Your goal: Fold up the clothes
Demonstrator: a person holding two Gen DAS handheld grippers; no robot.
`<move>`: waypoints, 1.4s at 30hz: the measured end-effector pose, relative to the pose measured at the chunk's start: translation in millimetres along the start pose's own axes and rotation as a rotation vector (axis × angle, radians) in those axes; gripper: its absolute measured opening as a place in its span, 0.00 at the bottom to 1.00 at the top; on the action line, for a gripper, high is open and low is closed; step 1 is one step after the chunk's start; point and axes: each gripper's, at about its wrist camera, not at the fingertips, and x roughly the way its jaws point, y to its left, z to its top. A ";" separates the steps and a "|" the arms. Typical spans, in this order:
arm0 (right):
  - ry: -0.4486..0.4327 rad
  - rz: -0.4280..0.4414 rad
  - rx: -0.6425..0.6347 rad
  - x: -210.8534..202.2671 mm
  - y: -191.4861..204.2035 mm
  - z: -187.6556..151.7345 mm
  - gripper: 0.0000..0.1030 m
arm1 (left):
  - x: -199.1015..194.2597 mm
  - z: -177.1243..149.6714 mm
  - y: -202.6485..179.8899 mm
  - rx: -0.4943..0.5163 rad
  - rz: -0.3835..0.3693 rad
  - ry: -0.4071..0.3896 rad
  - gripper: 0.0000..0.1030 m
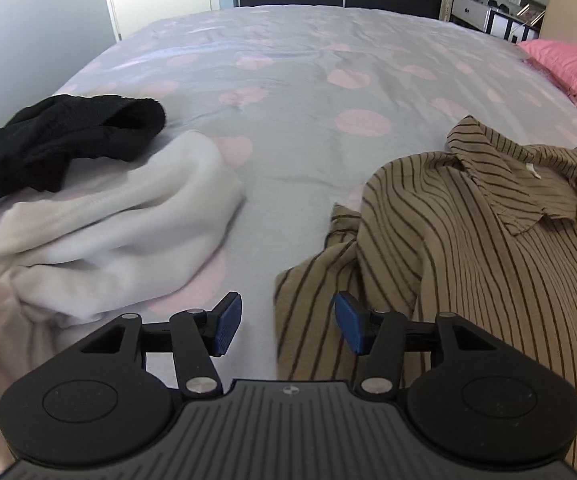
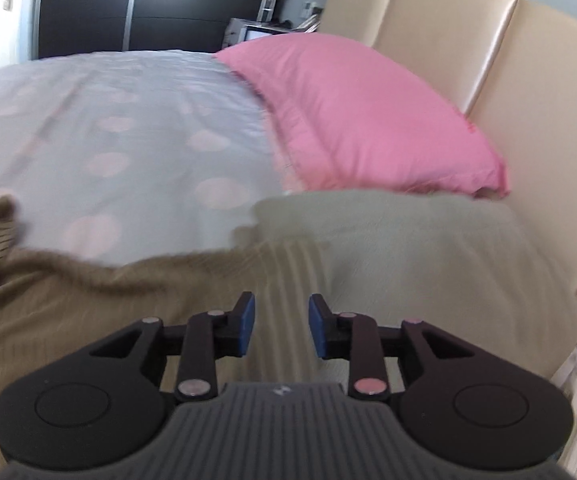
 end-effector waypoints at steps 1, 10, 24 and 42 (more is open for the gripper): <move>0.012 0.029 0.017 -11.6 0.1 -10.8 0.32 | 5.6 0.7 0.6 -0.018 -0.014 0.002 0.48; 0.113 0.203 0.146 -91.0 -3.3 -106.6 0.32 | -3.3 14.9 7.5 -0.067 0.012 -0.063 0.00; 0.198 0.268 0.209 -75.4 -7.2 -130.5 0.34 | -14.8 30.8 53.0 0.005 0.223 0.092 0.18; 0.168 0.289 0.181 -70.0 3.5 -126.8 0.36 | 6.7 65.4 39.0 -0.024 0.203 -0.065 0.01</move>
